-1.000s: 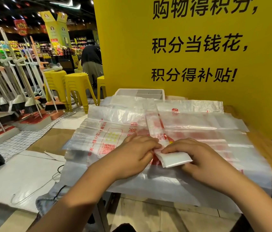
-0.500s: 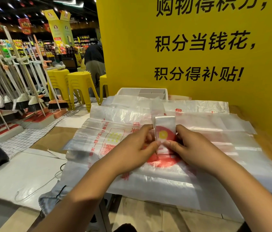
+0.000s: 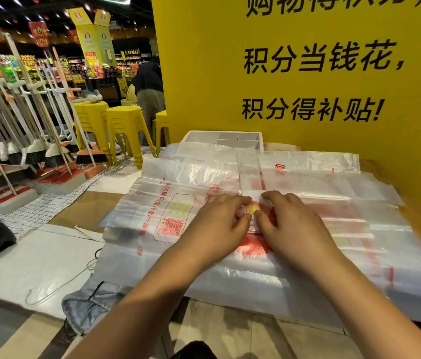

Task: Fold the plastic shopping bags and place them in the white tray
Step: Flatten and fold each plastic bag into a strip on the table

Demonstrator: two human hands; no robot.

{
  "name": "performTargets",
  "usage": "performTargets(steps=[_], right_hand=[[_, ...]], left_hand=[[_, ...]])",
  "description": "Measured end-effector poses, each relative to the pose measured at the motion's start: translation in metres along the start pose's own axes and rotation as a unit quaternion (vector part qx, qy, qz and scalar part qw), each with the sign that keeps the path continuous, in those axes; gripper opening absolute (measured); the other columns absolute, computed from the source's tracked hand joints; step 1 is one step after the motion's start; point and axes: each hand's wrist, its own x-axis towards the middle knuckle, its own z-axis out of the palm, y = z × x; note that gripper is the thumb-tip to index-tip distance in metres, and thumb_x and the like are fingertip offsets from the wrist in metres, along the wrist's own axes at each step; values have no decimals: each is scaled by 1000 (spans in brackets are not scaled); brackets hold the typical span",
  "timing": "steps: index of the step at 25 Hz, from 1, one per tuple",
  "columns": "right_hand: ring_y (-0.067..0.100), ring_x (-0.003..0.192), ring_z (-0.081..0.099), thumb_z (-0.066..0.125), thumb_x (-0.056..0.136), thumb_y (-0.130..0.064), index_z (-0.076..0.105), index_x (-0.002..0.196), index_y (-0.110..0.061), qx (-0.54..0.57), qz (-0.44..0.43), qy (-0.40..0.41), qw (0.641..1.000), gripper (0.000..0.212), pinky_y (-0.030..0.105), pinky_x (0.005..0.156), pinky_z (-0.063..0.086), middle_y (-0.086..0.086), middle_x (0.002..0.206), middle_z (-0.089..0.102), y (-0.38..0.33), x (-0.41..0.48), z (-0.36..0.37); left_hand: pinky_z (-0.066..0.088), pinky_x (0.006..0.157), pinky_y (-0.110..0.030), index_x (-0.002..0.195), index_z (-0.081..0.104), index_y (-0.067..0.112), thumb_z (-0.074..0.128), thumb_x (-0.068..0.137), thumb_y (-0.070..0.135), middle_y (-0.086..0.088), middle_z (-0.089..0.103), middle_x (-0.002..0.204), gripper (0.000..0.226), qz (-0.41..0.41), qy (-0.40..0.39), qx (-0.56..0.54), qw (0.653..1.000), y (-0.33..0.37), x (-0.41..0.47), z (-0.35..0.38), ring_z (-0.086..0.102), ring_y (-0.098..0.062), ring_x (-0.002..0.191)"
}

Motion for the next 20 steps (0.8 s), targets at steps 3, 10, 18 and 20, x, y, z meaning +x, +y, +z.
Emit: performTargets(steps=[3, 10, 18, 20], right_hand=[[32, 97, 62, 47, 98, -40, 60, 123, -19, -16, 3, 0, 1000, 35, 39, 83, 51, 5, 118, 50, 0, 0, 6], [17, 132, 43, 37, 100, -48, 52, 132, -26, -88, -115, -87, 986, 42, 36, 107, 34, -6, 140, 50, 18, 19, -6], [-6, 147, -6, 37, 78, -80, 17, 154, -46, -25, -120, -277, 953, 86, 30, 121, -7, -25, 160, 15, 58, 37, -25], [-6, 146, -5, 38, 74, -81, 16, 153, -47, -12, -110, -287, 952, 88, 29, 120, -8, -25, 159, 16, 58, 40, -22]], left_hand=[[33, 111, -32, 144, 51, 26, 48, 102, 34, 1, 49, 129, 43, 7, -11, 23, 1000, -5, 1, 4, 35, -15, 129], [20, 120, -38, 146, 43, 28, 42, 103, 44, 7, 34, 158, 46, 40, -114, 89, 989, -8, 15, -11, 18, -13, 147], [23, 119, -38, 148, 32, 39, 45, 93, 66, 11, 29, 158, 63, 36, -196, 109, 974, -12, 20, -22, 18, -10, 146], [25, 117, -36, 147, 33, 38, 48, 93, 64, 11, 31, 157, 62, 32, -206, 112, 971, -10, 24, -22, 19, -10, 145]])
